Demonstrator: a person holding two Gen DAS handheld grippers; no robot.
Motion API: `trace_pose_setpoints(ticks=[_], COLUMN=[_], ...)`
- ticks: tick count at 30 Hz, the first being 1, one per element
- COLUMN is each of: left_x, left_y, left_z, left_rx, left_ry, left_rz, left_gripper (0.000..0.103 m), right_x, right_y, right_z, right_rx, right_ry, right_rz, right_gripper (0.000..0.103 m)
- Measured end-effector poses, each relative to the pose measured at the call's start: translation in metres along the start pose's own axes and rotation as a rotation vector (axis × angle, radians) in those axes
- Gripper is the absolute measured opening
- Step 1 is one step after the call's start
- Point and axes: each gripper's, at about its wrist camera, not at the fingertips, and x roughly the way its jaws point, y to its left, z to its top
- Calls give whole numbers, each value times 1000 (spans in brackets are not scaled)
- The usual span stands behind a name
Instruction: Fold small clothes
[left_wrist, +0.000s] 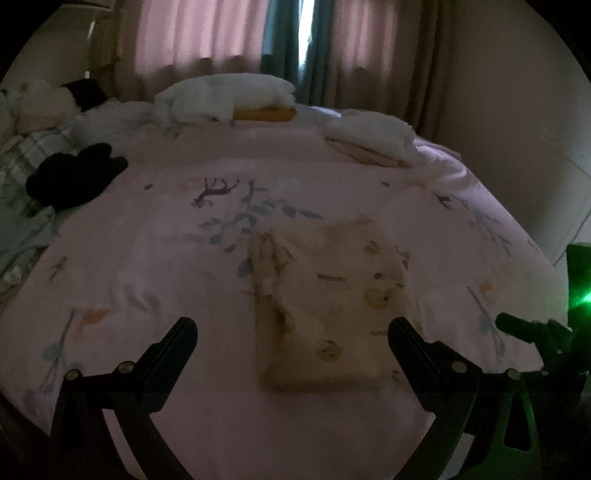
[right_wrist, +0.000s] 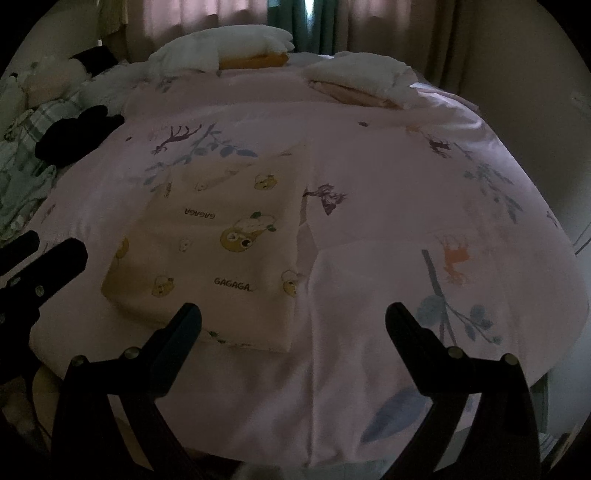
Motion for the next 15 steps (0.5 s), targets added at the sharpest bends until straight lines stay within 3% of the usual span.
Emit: trace_pose_setpoints(ticks=[15], left_x=[-4], left_y=[-5], left_z=[-6], left_rx=[14], left_ry=[3], left_rz=[7], left_gripper=[102], right_x=[-8], right_y=[7], right_z=[3], right_rx=[-23], right_ry=[-35], right_rz=[5], right_gripper=[101])
